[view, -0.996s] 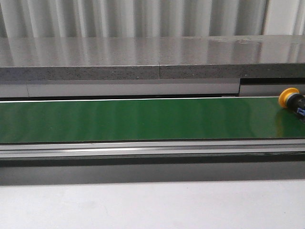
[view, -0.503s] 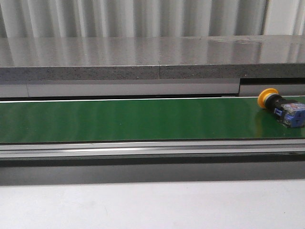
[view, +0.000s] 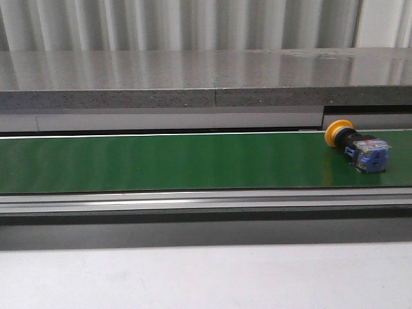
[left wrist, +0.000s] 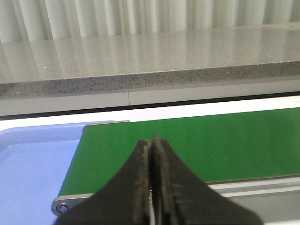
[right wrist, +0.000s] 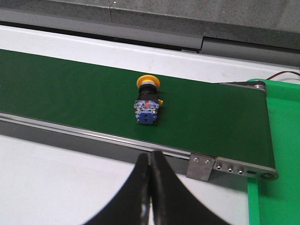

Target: Move button from right to left

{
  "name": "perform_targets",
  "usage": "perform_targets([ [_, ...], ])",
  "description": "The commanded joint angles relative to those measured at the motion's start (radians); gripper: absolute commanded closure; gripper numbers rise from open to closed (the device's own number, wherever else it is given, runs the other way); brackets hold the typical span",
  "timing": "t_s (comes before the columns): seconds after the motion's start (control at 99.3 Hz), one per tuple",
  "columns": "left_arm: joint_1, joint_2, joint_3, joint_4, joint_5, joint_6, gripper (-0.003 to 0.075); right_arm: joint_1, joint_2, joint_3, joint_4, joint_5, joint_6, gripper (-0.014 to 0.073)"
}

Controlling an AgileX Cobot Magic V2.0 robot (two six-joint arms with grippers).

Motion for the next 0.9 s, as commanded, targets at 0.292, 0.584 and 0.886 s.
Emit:
perform_targets([
  [0.292, -0.006, -0.035, 0.025, -0.002, -0.086, -0.002, 0.0740, 0.001, -0.030, 0.032, 0.009, -0.161, -0.010, 0.0660],
  [0.584, -0.006, -0.035, 0.025, -0.002, -0.104, -0.002, 0.0740, 0.001, -0.030, 0.045, 0.009, -0.194, -0.010, 0.0660],
  [0.886, -0.006, -0.028, -0.060, -0.058, -0.064, -0.002, 0.0740, 0.001, -0.030, 0.045, 0.009, -0.191, -0.010, 0.0660],
])
